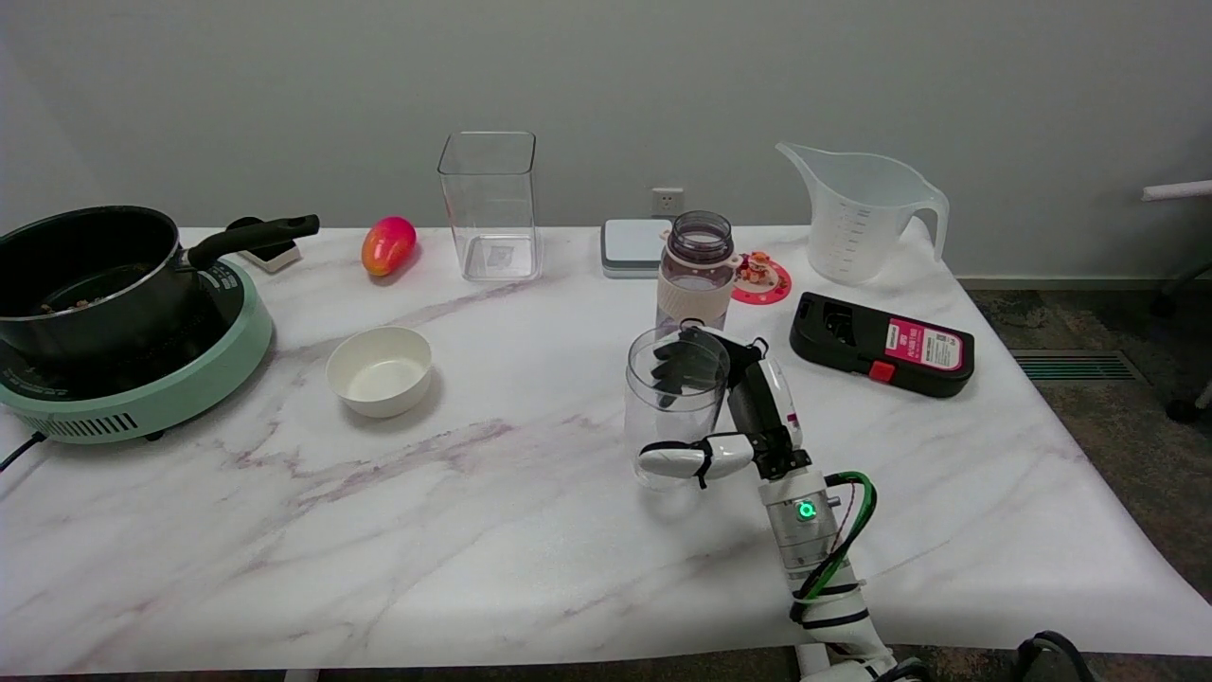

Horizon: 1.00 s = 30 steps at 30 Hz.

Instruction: Place the measuring cup onto the table.

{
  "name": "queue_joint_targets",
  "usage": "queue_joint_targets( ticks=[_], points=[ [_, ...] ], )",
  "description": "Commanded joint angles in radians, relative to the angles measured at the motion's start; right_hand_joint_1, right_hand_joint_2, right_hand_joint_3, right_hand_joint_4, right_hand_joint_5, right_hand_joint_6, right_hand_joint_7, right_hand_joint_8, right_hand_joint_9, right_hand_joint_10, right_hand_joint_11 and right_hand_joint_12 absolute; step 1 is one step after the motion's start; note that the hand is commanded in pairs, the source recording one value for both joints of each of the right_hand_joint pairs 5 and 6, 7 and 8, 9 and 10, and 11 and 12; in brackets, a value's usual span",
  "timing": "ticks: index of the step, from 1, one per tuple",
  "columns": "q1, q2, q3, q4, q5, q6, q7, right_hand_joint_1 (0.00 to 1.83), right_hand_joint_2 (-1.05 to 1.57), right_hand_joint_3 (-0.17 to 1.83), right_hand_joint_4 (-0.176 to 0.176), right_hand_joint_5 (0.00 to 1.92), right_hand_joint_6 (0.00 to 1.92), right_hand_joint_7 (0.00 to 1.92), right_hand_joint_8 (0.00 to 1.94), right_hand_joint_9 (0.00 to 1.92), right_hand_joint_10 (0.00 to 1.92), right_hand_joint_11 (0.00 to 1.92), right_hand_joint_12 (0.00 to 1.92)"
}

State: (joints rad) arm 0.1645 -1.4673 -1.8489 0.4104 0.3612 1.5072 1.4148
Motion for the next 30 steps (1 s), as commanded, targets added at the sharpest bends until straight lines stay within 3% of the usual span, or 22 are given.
queue_joint_targets(
  ticks=[1,30],
  points=[
    [0.016,-0.006,0.001,-0.055,-0.018,0.016,-0.009,1.27,1.57,0.2,0.0,1.92,1.92,1.92,1.92,1.92,1.92,1.88,1.88],
    [0.023,0.003,0.001,-0.097,-0.048,0.02,-0.079,1.26,1.57,0.19,0.0,1.92,1.92,1.92,1.92,1.92,1.92,1.86,1.86]
  ],
)
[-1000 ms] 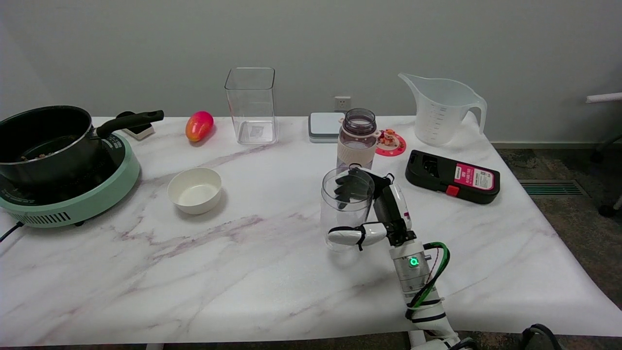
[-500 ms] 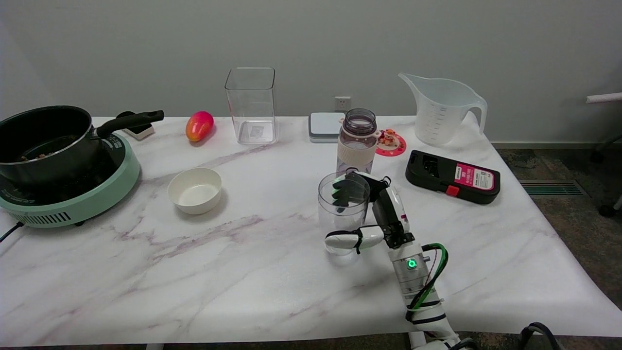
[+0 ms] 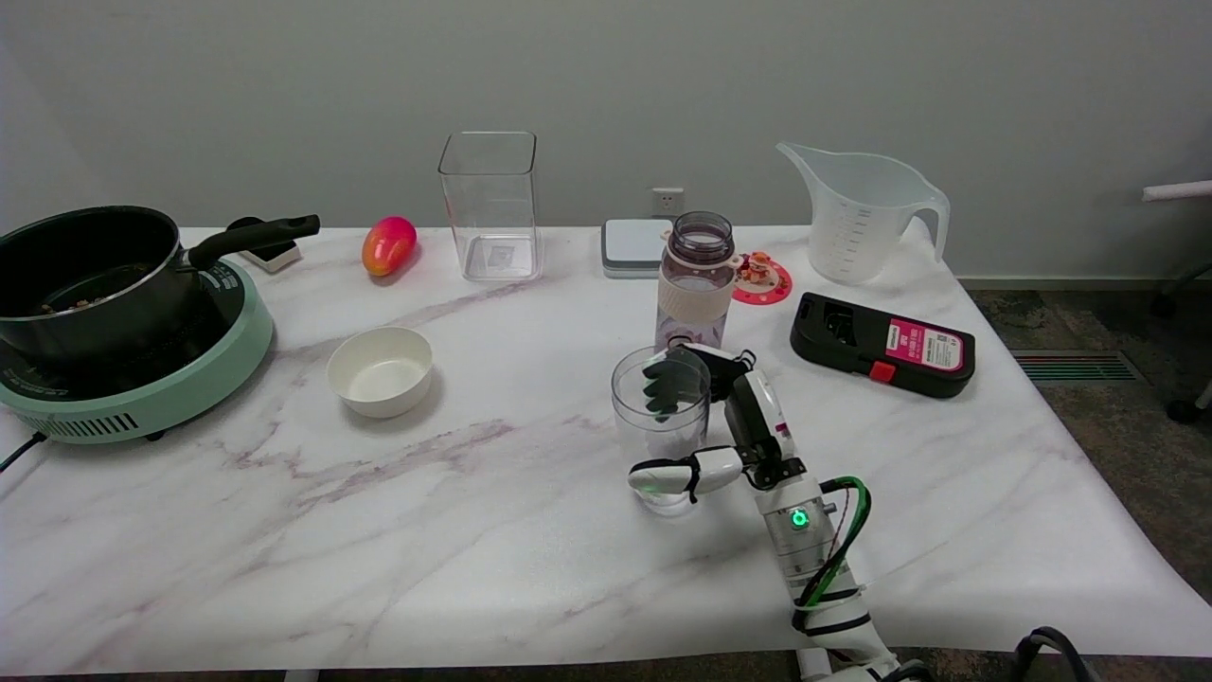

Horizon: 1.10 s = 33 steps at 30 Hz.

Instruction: Place the measuring cup onto the table.

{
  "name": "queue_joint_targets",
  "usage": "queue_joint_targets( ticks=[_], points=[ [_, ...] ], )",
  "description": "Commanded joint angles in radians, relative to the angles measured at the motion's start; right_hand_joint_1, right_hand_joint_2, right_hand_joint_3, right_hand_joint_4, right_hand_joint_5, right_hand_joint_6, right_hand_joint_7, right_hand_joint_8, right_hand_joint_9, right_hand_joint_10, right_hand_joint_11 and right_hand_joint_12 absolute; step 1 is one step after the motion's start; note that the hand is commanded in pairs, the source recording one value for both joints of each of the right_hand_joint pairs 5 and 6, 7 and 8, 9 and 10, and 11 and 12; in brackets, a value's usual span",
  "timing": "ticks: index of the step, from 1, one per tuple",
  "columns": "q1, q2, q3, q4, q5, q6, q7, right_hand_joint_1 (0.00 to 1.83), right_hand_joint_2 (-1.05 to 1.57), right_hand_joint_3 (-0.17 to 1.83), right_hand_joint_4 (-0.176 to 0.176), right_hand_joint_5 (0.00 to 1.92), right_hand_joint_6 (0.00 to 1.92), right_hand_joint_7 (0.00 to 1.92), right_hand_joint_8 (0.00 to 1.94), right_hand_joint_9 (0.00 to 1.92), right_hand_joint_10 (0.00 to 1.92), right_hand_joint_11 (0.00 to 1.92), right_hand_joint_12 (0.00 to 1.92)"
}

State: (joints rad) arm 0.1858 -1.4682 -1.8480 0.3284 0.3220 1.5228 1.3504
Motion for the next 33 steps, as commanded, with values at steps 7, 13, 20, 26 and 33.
queue_joint_targets(
  ticks=[7,13,20,26,33],
  points=[
    [-0.003,0.006,0.0,-0.015,-0.009,0.006,-0.013,1.12,1.57,0.28,0.0,1.92,1.92,1.92,1.92,1.84,1.84,1.74,1.74],
    [-0.004,0.005,-0.001,-0.014,-0.009,0.005,-0.012,1.19,1.19,0.73,0.0,1.58,1.58,1.92,1.92,1.61,1.61,1.6,1.6],
    [0.0,0.007,0.0,-0.015,-0.009,-0.003,-0.016,1.22,1.05,0.81,0.0,1.48,1.48,1.87,1.87,1.55,1.55,1.55,1.55],
    [0.008,0.007,0.001,-0.021,-0.01,-0.006,-0.044,1.22,1.03,0.81,0.0,1.44,1.44,1.85,1.85,1.55,1.55,1.5,1.5],
    [0.02,0.01,0.001,-0.035,-0.008,0.001,-0.081,1.2,1.06,0.78,0.0,1.44,1.44,1.83,1.83,1.53,1.53,1.47,1.47]
  ],
)
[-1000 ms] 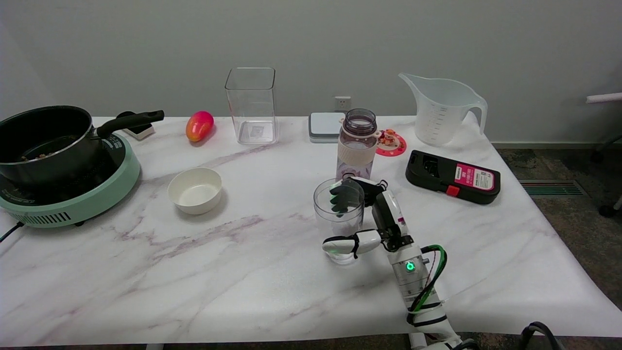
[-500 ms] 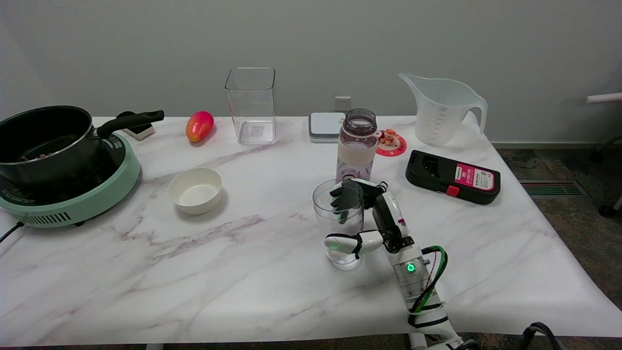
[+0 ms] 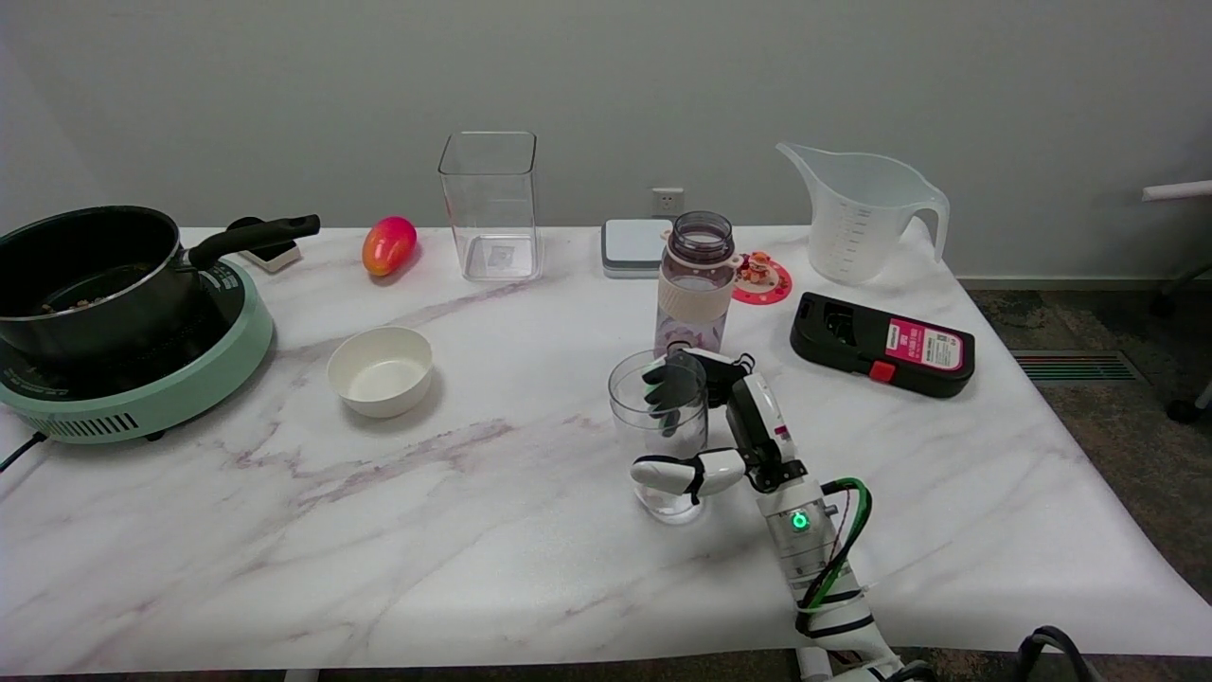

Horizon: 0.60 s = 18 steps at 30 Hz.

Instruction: Place the measuring cup onto the table.

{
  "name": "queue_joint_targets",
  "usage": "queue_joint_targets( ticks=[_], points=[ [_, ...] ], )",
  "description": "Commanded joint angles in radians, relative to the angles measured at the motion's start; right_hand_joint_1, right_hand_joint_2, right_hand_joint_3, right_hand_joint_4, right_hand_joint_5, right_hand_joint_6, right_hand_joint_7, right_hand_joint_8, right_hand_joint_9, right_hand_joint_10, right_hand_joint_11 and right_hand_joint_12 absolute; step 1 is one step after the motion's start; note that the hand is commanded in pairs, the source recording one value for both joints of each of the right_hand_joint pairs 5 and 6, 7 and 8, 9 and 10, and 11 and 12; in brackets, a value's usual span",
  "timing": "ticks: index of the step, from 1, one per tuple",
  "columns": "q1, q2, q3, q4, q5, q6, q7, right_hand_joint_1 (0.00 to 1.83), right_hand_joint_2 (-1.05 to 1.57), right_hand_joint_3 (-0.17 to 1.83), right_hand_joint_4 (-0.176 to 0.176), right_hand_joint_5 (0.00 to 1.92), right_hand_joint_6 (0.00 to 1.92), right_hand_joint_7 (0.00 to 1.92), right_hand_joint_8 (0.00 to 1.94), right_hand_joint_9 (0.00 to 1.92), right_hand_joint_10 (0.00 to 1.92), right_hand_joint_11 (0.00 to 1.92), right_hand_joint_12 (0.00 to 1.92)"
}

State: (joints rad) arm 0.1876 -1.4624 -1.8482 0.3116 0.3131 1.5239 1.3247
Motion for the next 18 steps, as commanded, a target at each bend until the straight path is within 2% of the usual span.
queue_joint_targets(
  ticks=[1,11,18],
  points=[
    [0.019,0.004,0.001,-0.019,0.001,-0.001,-0.059,1.2,1.05,0.78,0.0,1.44,1.44,1.82,1.82,1.53,1.53,1.47,1.47],
    [0.025,0.005,0.001,-0.025,0.004,-0.007,-0.076,1.2,1.1,0.73,0.0,1.44,1.44,1.82,1.82,1.53,1.53,1.45,1.45],
    [0.028,0.008,0.004,-0.03,0.005,-0.008,-0.076,1.2,1.02,0.78,0.0,1.42,1.42,1.77,1.77,1.5,1.5,1.38,1.38]
  ],
)
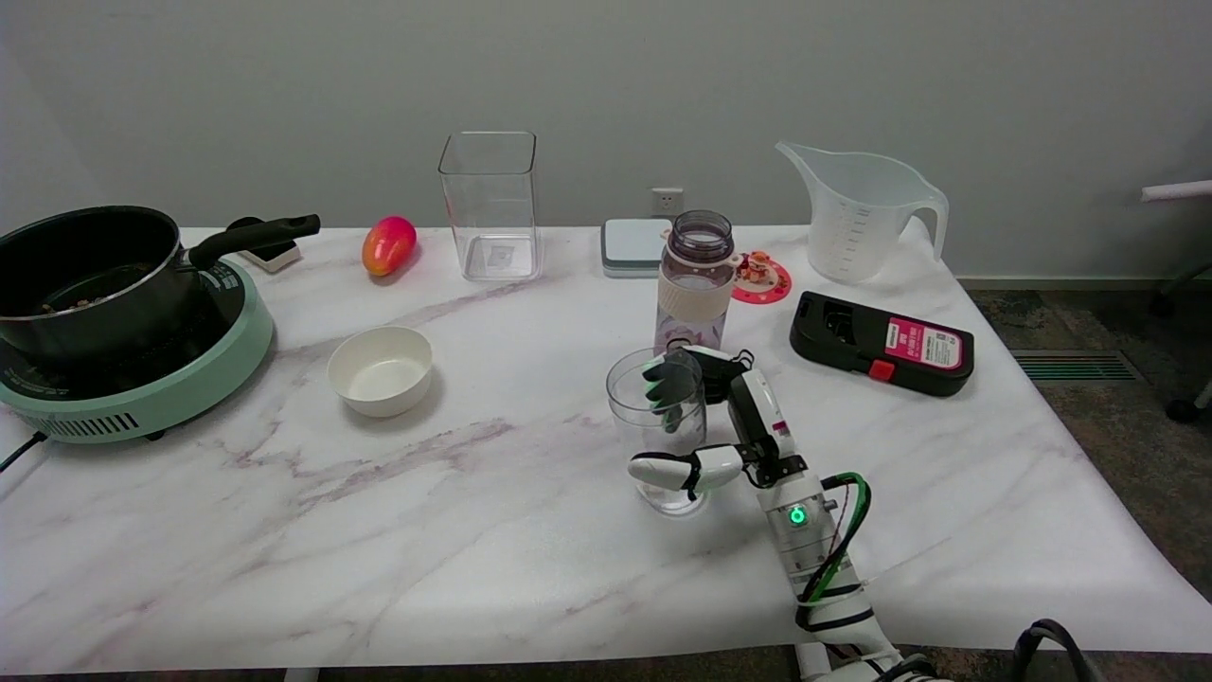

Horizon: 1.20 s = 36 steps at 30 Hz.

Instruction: Place the measuring cup onto the table.

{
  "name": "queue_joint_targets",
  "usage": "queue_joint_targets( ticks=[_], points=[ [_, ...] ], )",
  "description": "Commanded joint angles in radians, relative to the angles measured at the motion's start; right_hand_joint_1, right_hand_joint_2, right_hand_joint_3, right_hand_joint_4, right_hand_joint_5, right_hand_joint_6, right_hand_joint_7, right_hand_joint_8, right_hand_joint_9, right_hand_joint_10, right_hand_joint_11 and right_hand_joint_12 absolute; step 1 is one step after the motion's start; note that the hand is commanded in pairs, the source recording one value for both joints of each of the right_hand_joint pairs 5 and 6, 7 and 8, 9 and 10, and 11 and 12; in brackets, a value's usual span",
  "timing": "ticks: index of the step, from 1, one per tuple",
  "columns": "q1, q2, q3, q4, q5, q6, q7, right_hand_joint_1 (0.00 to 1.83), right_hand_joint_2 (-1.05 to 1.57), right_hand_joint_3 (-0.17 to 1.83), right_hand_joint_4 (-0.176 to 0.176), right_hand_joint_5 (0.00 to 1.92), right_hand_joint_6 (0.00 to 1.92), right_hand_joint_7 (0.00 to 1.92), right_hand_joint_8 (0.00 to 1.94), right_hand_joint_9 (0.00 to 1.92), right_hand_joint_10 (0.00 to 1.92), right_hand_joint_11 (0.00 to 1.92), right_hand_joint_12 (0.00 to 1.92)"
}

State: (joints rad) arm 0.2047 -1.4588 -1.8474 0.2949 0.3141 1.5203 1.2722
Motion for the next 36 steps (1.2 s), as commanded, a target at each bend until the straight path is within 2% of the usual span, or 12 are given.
queue_joint_targets(
  ticks=[1,6,16,21,24,26,28,32,36],
  points=[
    [0.012,0.006,0.003,-0.018,0.002,-0.005,-0.024,1.21,1.0,0.8,0.0,1.41,1.41,1.76,1.76,1.48,1.48,1.37,1.37],
    [0.015,0.01,0.003,-0.028,-0.003,-0.007,-0.024,1.23,0.8,0.92,0.0,1.3,1.3,1.63,1.63,1.39,1.39,1.27,1.27],
    [0.01,0.012,0.003,-0.029,-0.004,-0.015,-0.024,1.25,0.54,0.97,0.0,1.08,1.08,1.39,1.39,1.22,1.22,1.15,1.15],
    [0.008,0.019,0.003,-0.029,-0.014,-0.015,-0.023,1.29,0.44,0.97,0.0,1.0,1.0,1.34,1.34,1.17,1.17,1.13,1.13],
    [0.006,0.024,0.003,-0.029,-0.024,-0.015,-0.017,1.27,0.28,1.04,0.0,0.95,0.95,1.31,1.31,1.13,1.13,1.13,1.13],
    [0.003,0.03,0.003,-0.028,-0.026,-0.015,-0.015,1.28,0.03,1.2,0.0,0.86,0.86,1.24,1.24,1.0,1.0,1.1,1.1],
    [-0.001,0.033,0.003,-0.024,-0.026,-0.015,-0.015,1.29,-0.12,1.24,0.0,0.79,0.79,1.19,1.19,0.89,0.89,1.04,1.04],
    [-0.011,0.04,0.003,-0.018,-0.022,-0.015,-0.013,1.27,-0.47,1.32,0.0,0.52,0.52,0.88,0.88,0.65,0.65,0.78,0.78],
    [-0.017,0.041,0.003,-0.018,-0.024,-0.014,-0.005,1.25,-0.53,1.34,0.0,0.41,0.41,0.74,0.74,0.57,0.57,0.7,0.7]
  ],
)
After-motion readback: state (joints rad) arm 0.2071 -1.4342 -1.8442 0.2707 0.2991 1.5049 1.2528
